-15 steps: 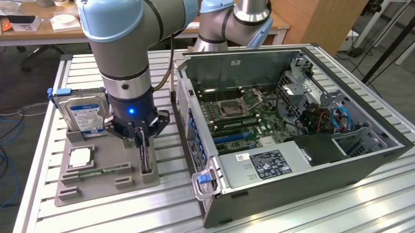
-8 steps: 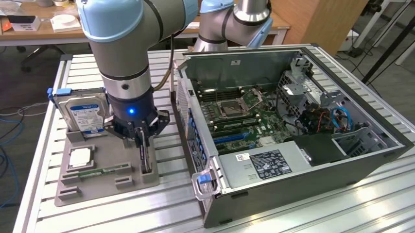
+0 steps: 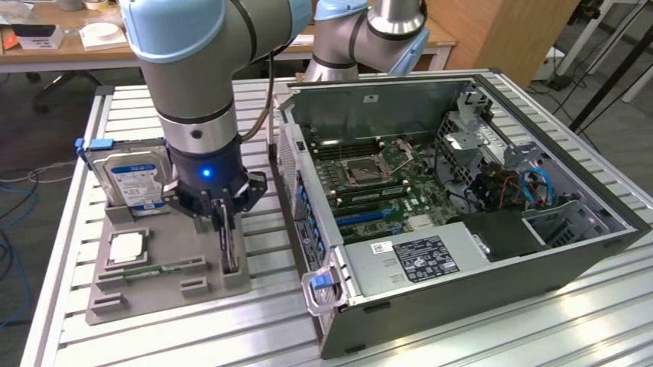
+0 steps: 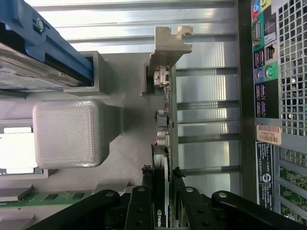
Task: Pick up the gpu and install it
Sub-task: 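Pick up the gpu and move the gpu toward the slot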
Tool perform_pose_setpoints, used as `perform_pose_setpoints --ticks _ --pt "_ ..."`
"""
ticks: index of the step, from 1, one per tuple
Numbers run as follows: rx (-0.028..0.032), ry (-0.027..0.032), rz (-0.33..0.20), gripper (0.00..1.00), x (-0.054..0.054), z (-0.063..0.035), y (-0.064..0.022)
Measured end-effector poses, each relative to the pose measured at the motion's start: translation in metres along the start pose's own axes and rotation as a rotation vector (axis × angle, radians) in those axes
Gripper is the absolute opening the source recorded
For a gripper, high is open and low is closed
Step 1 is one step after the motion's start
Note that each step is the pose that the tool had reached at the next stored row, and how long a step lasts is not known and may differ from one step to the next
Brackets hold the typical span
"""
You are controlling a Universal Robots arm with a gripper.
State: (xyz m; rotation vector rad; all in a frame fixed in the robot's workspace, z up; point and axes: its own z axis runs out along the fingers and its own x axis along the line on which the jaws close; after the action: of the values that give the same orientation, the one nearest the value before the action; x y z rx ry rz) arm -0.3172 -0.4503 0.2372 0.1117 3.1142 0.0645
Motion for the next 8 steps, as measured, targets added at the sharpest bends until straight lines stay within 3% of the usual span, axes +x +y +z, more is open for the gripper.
perform_pose_setpoints --ticks 8 --pt "0.0000 0.0000 0.000 0.27 -0.0001 -0.0065 0.0003"
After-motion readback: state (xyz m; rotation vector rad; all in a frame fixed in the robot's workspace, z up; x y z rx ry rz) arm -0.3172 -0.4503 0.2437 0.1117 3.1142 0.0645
